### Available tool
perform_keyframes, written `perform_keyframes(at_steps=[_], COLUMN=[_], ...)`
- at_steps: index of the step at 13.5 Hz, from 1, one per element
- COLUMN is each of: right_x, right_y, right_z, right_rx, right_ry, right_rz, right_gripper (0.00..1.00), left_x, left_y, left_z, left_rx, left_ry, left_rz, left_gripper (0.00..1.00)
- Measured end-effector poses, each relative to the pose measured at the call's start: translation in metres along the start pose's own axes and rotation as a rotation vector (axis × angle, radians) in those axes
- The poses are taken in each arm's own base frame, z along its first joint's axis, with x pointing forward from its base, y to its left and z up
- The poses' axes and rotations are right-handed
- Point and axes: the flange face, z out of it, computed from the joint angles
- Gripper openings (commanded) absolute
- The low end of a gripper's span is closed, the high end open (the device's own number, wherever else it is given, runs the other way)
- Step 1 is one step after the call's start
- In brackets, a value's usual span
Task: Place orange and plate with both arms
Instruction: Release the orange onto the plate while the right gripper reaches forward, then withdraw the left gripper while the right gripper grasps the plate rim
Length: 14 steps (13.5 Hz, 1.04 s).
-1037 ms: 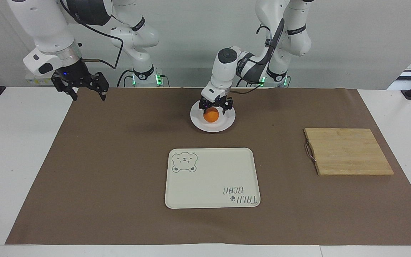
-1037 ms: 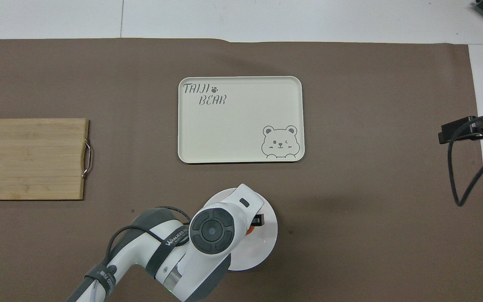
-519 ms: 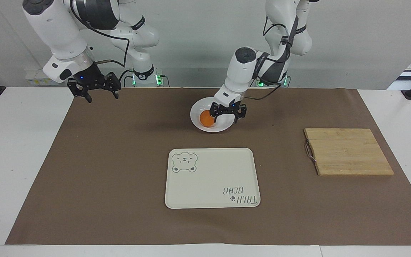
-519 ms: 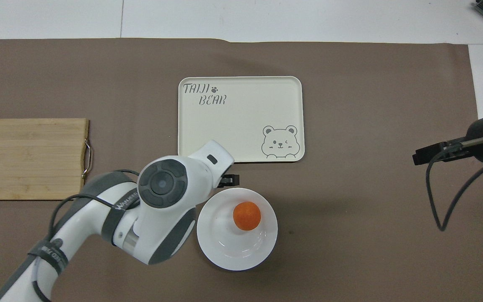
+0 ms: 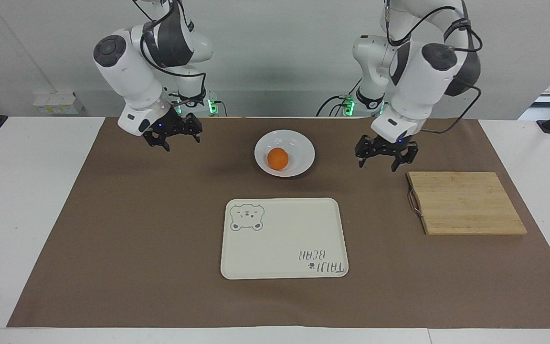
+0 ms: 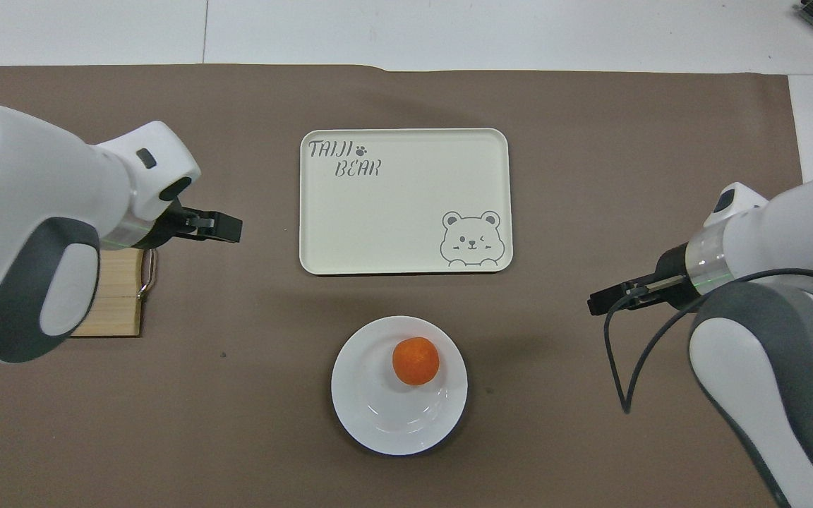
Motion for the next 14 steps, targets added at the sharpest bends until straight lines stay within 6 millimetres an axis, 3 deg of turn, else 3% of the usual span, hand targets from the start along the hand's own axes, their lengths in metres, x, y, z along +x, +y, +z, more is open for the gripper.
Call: perform_keyframes(at_steps=[5,8,11,14], right_x=[-0.010,-0.023,-0.033,-0.049], right_y=[-0.019,-0.017,-0.023,-0.034], right_z=[0.071,0.113,0.153,0.195], right_rx=[0.147,0.269,0.339,0.434], right_ry=[-0.056,-0.097,-0.086,-0.076], right_rz=[0.040,0.055,0.112,0.144], right_gripper=[1.00,1.00,1.00,0.99], left_x=[-0.001,-0.012,-0.020,-0.027], left_y=[-0.078,-0.124,-0.142,-0.139], left_z=[-0.078,-0.105,-0.124,-0.140], left_rx=[0.015,0.040,0.070,0.072], left_ry=[-0.013,-0.042,-0.053,-0.036], left_rz=[0.024,0.041,0.087,0.096], left_gripper=[1.00,1.00,1.00,1.00])
